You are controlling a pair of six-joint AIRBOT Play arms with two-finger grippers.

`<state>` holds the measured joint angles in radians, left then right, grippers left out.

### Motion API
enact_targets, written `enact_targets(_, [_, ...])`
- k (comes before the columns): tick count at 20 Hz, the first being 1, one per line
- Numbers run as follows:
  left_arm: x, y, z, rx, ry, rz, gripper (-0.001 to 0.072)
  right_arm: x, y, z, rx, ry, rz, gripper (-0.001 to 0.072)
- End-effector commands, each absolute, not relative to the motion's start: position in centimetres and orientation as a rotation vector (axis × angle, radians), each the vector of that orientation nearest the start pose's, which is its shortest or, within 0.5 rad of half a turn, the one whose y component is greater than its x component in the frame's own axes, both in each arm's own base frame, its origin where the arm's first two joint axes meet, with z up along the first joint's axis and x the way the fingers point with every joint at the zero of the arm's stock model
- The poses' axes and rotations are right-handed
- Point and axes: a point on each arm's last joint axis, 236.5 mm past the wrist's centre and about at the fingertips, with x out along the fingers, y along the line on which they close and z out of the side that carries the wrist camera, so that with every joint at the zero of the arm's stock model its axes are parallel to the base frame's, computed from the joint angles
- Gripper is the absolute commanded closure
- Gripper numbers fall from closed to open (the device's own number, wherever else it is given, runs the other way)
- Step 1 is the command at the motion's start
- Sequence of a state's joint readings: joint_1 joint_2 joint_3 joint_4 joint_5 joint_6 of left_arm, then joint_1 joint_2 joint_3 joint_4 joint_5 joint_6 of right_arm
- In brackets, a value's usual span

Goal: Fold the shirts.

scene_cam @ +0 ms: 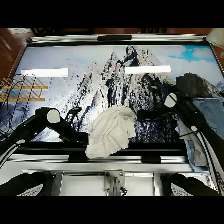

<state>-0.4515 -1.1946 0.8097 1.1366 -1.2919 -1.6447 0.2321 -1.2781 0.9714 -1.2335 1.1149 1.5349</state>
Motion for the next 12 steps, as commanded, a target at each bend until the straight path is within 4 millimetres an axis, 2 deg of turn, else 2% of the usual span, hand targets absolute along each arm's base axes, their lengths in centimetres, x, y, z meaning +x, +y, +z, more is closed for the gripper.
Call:
enact_targets(1, [18.0,-22.5,-6.4,-0.212,1.787,-0.584,0.0007,32.6,16.1,-6.4,0.187,1.439,0.396,0.0131])
enact_targets(2, [17.9,-22.7,-6.6,-0.214,1.796,-0.589,0.0094,33.6,16.2,-6.3,0.199,1.402,0.385,0.0131])
enact_targets(3, [17.7,-22.8,-6.9,-0.208,1.806,-0.591,0.0137,34.6,16.5,-6.1,0.229,1.363,0.377,0.0131])
enact_targets(5, [17.2,-23.1,-7.2,-0.192,1.817,-0.597,0.0137,36.0,17.3,-6.0,0.284,1.315,0.371,0.0131])
enact_targets(8, [16.5,-23.9,-8.0,-0.161,1.834,-0.609,0.0145,36.0,17.4,-7.4,0.298,1.34,0.36,0.0131])
enact_targets(10, [16.4,-24.3,-8.6,-0.146,1.834,-0.612,0.0239,35.9,17.6,-8.4,0.315,1.366,0.355,0.0131])
enact_targets(12, [16.8,-24.5,-8.9,-0.149,1.814,-0.607,0.0256,35.9,18.1,-9.1,0.357,1.38,0.348,0.0131])
